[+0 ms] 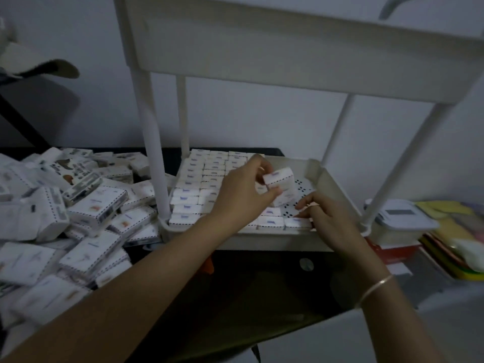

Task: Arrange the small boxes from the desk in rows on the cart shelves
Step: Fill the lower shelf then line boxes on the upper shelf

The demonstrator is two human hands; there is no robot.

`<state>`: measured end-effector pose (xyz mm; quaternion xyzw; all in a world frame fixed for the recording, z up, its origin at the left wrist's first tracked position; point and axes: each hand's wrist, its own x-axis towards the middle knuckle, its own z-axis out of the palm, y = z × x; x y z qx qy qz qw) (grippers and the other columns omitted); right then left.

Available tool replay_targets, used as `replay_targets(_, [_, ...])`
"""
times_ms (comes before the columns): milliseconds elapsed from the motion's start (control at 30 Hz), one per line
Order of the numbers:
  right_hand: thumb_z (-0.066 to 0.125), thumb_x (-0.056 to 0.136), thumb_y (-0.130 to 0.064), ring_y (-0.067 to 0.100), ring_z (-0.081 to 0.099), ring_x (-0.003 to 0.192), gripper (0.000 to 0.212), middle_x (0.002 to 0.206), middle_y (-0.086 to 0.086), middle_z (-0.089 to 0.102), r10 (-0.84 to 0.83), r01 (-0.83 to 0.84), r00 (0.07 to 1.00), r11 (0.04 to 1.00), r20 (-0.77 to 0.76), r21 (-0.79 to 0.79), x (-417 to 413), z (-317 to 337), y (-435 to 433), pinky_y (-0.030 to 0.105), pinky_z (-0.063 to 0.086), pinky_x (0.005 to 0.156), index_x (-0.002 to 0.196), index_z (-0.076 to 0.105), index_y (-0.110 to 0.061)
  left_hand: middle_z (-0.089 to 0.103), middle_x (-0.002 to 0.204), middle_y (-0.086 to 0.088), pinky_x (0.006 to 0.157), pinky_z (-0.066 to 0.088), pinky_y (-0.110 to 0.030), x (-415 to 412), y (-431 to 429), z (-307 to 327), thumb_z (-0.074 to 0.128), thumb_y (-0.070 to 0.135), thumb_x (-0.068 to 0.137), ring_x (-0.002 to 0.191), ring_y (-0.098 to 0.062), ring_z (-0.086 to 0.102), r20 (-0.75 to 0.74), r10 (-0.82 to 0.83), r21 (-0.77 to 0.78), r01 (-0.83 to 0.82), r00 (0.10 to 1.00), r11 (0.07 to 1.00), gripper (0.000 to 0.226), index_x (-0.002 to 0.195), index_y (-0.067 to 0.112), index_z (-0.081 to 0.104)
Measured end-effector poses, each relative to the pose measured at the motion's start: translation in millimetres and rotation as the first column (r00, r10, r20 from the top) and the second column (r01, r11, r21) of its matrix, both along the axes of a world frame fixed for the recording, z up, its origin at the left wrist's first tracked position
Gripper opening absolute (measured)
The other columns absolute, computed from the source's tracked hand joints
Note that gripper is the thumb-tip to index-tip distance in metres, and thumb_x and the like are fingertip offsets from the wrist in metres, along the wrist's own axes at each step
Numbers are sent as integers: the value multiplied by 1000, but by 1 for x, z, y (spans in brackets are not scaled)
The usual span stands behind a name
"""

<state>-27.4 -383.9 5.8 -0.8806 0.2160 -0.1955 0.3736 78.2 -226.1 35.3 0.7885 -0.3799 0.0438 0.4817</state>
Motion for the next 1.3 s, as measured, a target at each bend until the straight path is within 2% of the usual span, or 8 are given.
replay_targets(100, [40,92,-4,14,62,91,25,95,-9,65,-57,56,998,998,-17,-39,3,0,1,44,52,84,100,55,-22,67,100,4,77,54,-38,1,-18,-4,77,26,78,90,-15,62,123,-64,78,55,990,995,30,98,19,55])
replay_targets(300, [40,90,3,17,61,93,33,107,0,59,-134,135,991,988,16,-78,7,0,2,33,52,79,113,48,-19,69,114,-5,81,55,-39,6,-32,-14,74,29,81,98,-21,66,134,-101,140,82,986,987,46,116,23,46])
replay_targets(400, [41,89,5,17,61,96,42,114,-1,57,-138,140,990,987,28,-78,9,-5,-1,42,54,84,123,47,-19,70,112,-4,80,55,-37,15,-29,-7,75,30,81,90,-16,66,132,-148,179,123,980,976,37,108,28,50])
replay_targets(567, [44,88,7,14,56,104,42,115,-1,56,-110,121,989,986,103,-112,8,-11,-5,40,51,93,123,50,-16,68,113,9,83,51,-23,24,-28,-4,76,29,81,88,1,61,53,-322,334,287,945,898,32,111,31,67])
replay_targets(767, [44,89,7,6,51,115,43,124,-6,54,-75,98,974,990,213,-100,2,-13,2,35,49,100,123,51,-18,66,114,11,89,40,-28,15,-23,-15,59,28,93,103,-6,49,194,-388,464,265,901,845,27,118,31,69])
replay_targets(900, [52,85,5,8,49,116,41,123,-4,55,-26,96,939,978,344,-187,-9,-11,24,32,44,102,116,54,-22,57,129,8,103,37,-36,-2,9,-21,52,25,96,120,-11,45,227,-253,345,165,940,924,32,126,30,61])
replay_targets(1067, [53,79,7,9,50,103,37,106,-8,55,217,-63,851,947,479,-316,-19,-5,85,22,41,88,102,57,-22,63,107,14,95,46,-29,-52,97,-34,53,15,92,108,-4,55,236,29,64,-45,971,997,23,104,28,67])
replay_targets(1300, [51,85,-5,8,57,96,29,103,-8,61,555,-509,796,830,241,-228,14,-17,185,25,48,78,104,60,-24,63,96,12,84,43,-21,-64,215,-62,50,17,88,96,-6,58,321,415,10,-442,851,897,19,94,22,67])
